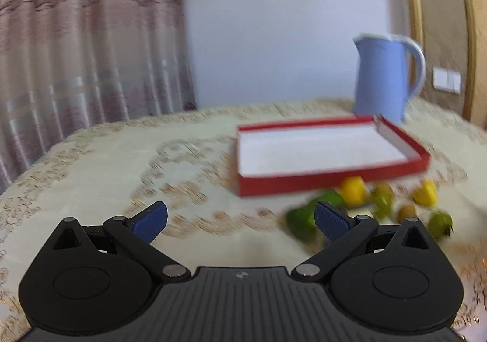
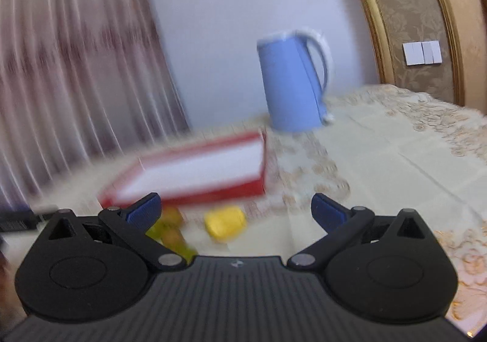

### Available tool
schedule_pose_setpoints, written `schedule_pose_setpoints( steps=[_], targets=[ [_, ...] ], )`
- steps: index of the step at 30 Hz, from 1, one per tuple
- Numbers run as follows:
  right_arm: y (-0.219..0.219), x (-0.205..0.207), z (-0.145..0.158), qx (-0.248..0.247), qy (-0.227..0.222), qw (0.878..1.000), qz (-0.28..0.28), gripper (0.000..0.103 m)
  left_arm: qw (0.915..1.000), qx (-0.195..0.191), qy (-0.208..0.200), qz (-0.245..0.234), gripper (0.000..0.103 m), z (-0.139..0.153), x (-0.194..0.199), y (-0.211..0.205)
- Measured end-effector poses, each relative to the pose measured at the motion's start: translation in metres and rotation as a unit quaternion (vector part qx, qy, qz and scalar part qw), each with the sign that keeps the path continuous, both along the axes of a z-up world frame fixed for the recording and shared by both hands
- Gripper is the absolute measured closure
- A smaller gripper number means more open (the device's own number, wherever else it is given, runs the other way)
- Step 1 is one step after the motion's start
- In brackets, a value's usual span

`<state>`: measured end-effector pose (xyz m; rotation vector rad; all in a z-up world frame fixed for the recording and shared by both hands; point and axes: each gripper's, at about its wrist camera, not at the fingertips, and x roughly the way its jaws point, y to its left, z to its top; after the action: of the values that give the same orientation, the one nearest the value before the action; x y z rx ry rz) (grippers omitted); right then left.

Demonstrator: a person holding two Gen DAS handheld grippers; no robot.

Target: Organize fruits

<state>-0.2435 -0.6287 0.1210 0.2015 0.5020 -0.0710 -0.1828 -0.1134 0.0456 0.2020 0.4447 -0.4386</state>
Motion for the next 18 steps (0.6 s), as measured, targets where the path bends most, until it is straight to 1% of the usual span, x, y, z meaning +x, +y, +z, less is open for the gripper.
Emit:
schedule_pose_setpoints(
  steps=[2, 4, 6, 8, 10, 11, 14, 18],
  targets=[
    [0.018, 0.005, -0.005, -0.027, 0.024, 0.999, 0.015, 0.0, 0.9997, 0.015, 0.01, -0.015, 0.0, -0.006, -0.004, -0.011],
    [0.035, 0.001, -0.008, -0.052, 0.03, 0.998, 0.035, 0.0, 0.9993, 0.026, 0.014, -0.022, 0.0, -0.011, -0.012, -0.019],
    [0.042, 0.005, -0.016, -0.081, 0.035, 0.995, 0.038, 0.0, 0.9992, 0.024, 0.021, -0.025, 0.0, -0.014, -0.011, -0.019],
    [0.05, 0.006, -0.018, -0.105, 0.034, 0.993, 0.033, 0.0, 0.9991, 0.012, 0.035, -0.023, 0.0, -0.015, -0.01, -0.016],
    [0.053, 0.012, -0.02, -0.112, 0.034, 0.992, 0.039, 0.0, 0.9984, 0.002, 0.054, -0.018, 0.0, -0.016, -0.006, -0.013],
    [0.056, 0.014, -0.019, -0.106, 0.035, 0.993, 0.049, 0.0, 0.9981, -0.002, 0.059, -0.015, 0.0, -0.016, -0.004, -0.012],
    [0.057, 0.024, -0.021, -0.098, 0.049, 0.992, 0.068, 0.0, 0.9979, -0.004, 0.065, -0.004, 0.0, -0.017, -0.001, -0.013],
    [0.061, 0.036, -0.027, -0.101, 0.073, 0.991, 0.056, 0.0, 0.9976, 0.005, 0.07, 0.001, 0.0, -0.019, 0.0, -0.015]
  ],
)
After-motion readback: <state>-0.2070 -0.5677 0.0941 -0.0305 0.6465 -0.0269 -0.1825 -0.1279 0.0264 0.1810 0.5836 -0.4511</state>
